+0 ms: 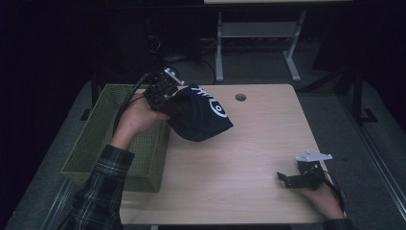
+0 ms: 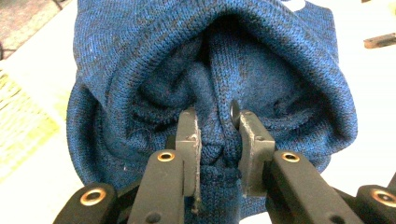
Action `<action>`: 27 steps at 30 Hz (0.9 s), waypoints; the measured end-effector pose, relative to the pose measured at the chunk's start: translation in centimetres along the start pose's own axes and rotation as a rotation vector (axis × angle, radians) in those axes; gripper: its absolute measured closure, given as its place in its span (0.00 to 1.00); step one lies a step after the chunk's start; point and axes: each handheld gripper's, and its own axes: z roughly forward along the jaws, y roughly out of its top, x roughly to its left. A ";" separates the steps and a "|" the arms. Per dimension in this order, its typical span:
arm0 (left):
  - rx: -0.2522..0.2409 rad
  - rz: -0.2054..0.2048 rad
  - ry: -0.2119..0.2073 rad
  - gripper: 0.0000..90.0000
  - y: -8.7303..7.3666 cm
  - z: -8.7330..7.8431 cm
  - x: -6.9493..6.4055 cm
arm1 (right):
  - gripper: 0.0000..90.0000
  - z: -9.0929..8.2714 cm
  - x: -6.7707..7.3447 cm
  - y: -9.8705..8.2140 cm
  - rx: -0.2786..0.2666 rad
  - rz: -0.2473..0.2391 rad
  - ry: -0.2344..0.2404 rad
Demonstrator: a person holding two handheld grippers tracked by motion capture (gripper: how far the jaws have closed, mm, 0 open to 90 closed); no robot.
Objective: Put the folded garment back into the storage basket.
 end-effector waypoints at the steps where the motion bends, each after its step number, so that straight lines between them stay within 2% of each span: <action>1: -0.001 -0.008 0.007 0.80 -0.3 -0.3 0.4 | 0.03 0.0 0.0 0.0 0.000 0.000 0.000; 6: 0.012 -0.028 0.036 0.80 -1.5 -1.1 1.5 | 0.03 0.0 0.0 0.0 0.000 -0.002 0.002; 11: -0.016 -0.079 0.058 0.80 -2.9 -2.2 2.6 | 0.03 0.0 0.0 0.0 0.001 -0.001 0.003; 19: -0.032 -0.141 0.096 0.80 -5.3 -4.1 4.5 | 0.03 0.0 0.0 0.0 0.000 -0.001 0.003; 27: -0.055 -0.202 0.141 0.80 -7.7 -5.2 6.0 | 0.03 0.0 0.0 0.0 0.000 -0.001 0.003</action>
